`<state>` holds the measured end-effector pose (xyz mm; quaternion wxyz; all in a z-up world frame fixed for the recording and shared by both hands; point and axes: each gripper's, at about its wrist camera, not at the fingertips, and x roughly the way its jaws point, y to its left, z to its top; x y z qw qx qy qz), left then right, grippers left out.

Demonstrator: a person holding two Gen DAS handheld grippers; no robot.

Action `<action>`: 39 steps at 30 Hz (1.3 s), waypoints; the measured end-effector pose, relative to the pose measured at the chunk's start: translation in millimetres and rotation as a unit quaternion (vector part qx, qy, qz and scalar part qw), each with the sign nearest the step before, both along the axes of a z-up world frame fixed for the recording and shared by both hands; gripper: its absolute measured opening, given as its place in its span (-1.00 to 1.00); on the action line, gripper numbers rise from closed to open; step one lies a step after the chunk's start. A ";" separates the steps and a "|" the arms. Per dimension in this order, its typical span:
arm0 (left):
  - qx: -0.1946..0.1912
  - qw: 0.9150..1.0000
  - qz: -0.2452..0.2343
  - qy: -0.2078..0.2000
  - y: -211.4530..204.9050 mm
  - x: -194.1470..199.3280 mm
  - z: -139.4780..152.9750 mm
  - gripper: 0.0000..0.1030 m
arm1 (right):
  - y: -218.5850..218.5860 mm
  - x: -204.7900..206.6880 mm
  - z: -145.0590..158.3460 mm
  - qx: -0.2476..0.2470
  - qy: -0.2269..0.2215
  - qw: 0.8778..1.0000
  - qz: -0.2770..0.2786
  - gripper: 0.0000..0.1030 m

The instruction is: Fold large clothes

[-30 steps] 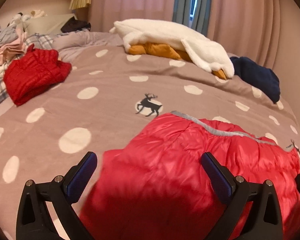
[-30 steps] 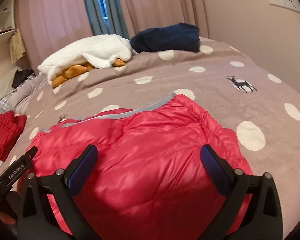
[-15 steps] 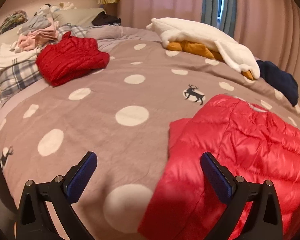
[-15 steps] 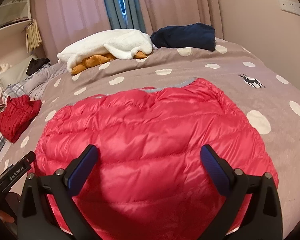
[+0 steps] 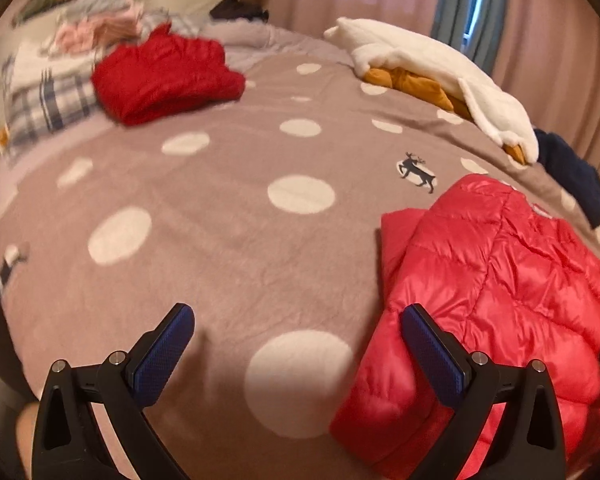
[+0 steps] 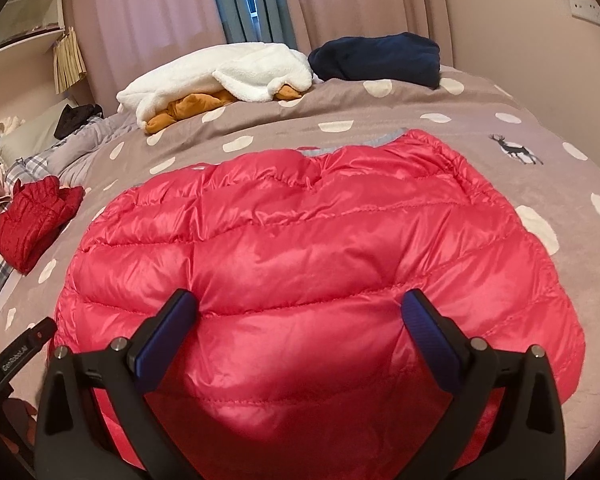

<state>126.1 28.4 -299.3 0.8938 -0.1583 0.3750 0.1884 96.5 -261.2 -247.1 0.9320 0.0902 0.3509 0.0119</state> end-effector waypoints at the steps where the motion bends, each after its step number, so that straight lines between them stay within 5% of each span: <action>1: -0.010 1.000 0.002 0.003 1.9 -1.8 -1.8 1.00 | -0.6 0.6 -2.1 0.002 0.000 1.000 0.000 1.00; 9: -0.113 0.993 -0.030 0.016 -0.2 -5.7 -11.7 1.00 | 5.0 11.4 -15.8 -0.025 0.017 1.000 0.007 1.00; 17: -0.124 0.988 -0.092 0.029 -37.6 8.6 -15.2 1.00 | 2.1 17.0 -24.8 -0.032 0.028 0.999 0.013 1.00; 25: -0.069 0.992 -0.104 0.030 -57.7 15.6 -18.4 1.00 | 0.8 17.1 -30.9 -0.037 0.023 0.999 0.016 1.00; 39: -0.092 0.991 -0.099 0.021 -57.5 27.5 -28.8 1.00 | 5.8 22.6 -33.5 -0.055 0.030 0.998 0.014 1.00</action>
